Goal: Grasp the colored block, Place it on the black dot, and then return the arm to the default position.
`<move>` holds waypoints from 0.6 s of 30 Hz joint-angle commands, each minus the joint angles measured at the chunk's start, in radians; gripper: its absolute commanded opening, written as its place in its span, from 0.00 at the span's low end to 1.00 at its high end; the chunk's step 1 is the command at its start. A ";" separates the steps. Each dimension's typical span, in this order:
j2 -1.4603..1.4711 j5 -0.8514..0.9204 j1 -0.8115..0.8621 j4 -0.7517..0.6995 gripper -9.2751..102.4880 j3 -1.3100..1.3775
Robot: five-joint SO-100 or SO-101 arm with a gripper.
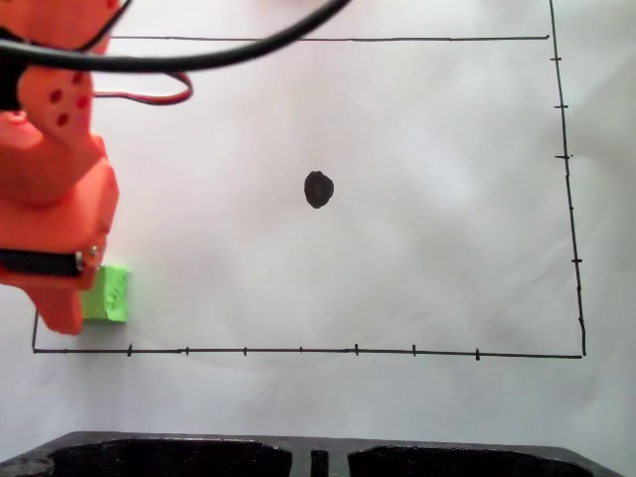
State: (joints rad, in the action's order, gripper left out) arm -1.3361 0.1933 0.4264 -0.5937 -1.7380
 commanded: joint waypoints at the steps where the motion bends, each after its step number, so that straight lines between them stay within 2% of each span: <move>1: -0.015 -0.003 -0.006 -0.003 0.21 0.028; 11: -0.164 -0.003 -0.008 -0.066 0.20 -0.026; 18: -0.336 -0.071 -0.058 -0.238 0.20 -0.060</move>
State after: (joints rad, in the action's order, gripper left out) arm -1.5769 0.1457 0.3881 -0.7915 -1.7978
